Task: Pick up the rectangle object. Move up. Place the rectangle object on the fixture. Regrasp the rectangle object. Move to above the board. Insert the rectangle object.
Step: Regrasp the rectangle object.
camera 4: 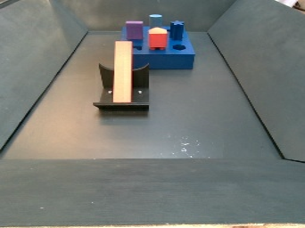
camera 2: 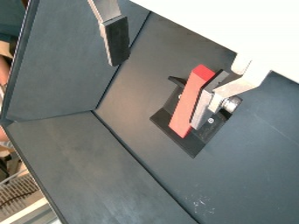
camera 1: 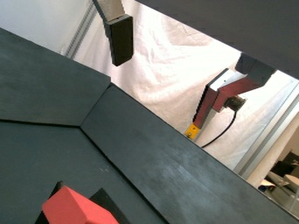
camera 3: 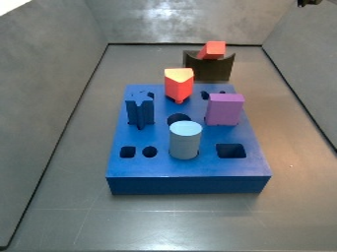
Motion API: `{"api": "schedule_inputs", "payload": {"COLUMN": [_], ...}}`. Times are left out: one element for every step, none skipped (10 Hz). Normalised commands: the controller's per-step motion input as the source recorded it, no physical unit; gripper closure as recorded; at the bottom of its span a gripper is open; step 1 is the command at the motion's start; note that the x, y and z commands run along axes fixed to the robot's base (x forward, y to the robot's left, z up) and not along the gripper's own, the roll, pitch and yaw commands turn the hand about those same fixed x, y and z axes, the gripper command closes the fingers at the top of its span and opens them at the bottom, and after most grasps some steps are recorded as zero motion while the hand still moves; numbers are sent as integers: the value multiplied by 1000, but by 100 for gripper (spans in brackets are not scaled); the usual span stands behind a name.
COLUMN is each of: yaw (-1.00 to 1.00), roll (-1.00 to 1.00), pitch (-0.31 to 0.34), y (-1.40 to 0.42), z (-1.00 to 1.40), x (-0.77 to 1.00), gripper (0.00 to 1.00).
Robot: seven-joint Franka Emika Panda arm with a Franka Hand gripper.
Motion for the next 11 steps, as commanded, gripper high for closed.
{"api": "schedule_inputs", "payload": {"yaw": [202,177,160,135,122,90,65,29,12,-14,-30], "roll": [178,80,76,68,64,68,67,67,69,70,70], "pitch": [35,22,13,-41,-64,-92,-107,-108,-105,-95,-74], "y": [-45,46,46,44,42,38,38,34,32,27,20], "z": [-8,-1000,-1000,-1000,-1000,-1000,-1000,-1000,-1000,-1000,-888], "x": [83,36,39,53,58,65,74,80,84,92,91], "gripper": [0,0,0,0,0,0,0,0,0,0,0]}}
